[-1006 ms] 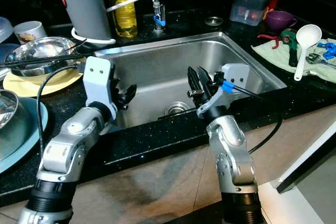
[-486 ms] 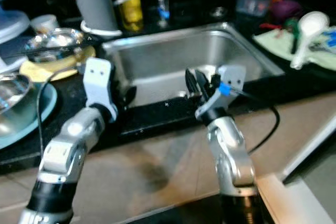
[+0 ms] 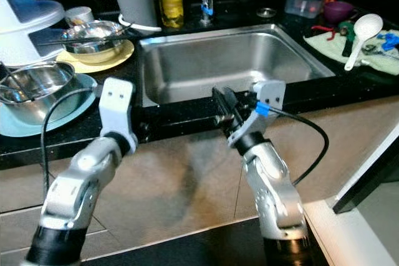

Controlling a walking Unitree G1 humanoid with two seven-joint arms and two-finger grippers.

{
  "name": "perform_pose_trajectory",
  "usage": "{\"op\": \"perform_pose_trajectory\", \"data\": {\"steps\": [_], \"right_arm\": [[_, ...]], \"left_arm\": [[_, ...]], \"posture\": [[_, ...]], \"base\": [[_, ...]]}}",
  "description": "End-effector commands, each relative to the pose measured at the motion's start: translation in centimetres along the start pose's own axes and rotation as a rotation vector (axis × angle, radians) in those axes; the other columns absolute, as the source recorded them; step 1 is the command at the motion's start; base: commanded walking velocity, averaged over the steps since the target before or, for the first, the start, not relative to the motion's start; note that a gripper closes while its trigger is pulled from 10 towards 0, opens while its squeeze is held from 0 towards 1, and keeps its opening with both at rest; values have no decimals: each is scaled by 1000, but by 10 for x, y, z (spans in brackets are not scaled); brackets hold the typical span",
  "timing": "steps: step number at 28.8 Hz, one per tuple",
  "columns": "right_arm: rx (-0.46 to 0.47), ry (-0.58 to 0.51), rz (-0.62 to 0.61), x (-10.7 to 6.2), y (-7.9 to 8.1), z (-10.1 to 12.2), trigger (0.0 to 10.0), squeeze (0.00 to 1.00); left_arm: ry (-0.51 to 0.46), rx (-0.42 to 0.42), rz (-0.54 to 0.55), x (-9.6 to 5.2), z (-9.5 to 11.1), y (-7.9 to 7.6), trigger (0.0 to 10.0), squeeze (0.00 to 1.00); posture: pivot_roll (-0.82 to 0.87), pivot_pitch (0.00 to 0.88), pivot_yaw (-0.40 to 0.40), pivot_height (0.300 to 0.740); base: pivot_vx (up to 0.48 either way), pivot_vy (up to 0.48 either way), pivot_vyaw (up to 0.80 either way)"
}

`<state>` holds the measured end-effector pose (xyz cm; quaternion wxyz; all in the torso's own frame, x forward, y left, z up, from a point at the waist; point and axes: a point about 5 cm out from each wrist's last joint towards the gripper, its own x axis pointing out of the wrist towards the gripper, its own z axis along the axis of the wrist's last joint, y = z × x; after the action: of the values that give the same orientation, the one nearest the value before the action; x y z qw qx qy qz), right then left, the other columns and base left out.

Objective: Kitchen organization

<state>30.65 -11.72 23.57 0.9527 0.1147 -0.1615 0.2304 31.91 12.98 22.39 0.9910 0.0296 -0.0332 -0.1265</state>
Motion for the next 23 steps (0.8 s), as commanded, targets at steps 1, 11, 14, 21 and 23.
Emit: {"op": "perform_pose_trajectory", "data": {"steps": [1,11,14,21,23], "right_arm": [[29,12,56,-3,8,0,10000,0],[193,-46,195,-17,20,14,10000,0],[319,-140,256,-22,22,29,10000,0],[558,-215,559,-46,40,52,10000,0],[589,-192,650,-56,44,53,10000,0]], "left_arm": [[17,27,-10,-4,-2,1,10000,0],[-172,-43,-158,-23,22,-2,10000,0],[-240,-80,-188,-28,30,-1,10000,0],[-353,-259,-378,-43,44,-13,10000,0],[-363,-298,-427,-47,47,-13,10000,0]], "posture": [[-74,195,0,740],[-63,205,-9,740],[-61,205,-8,740],[-62,196,-3,740],[-63,189,-2,740]], "base": [[0,0,0],[0,0,0],[0,0,0],[0,0,0],[0,0,0]]}}
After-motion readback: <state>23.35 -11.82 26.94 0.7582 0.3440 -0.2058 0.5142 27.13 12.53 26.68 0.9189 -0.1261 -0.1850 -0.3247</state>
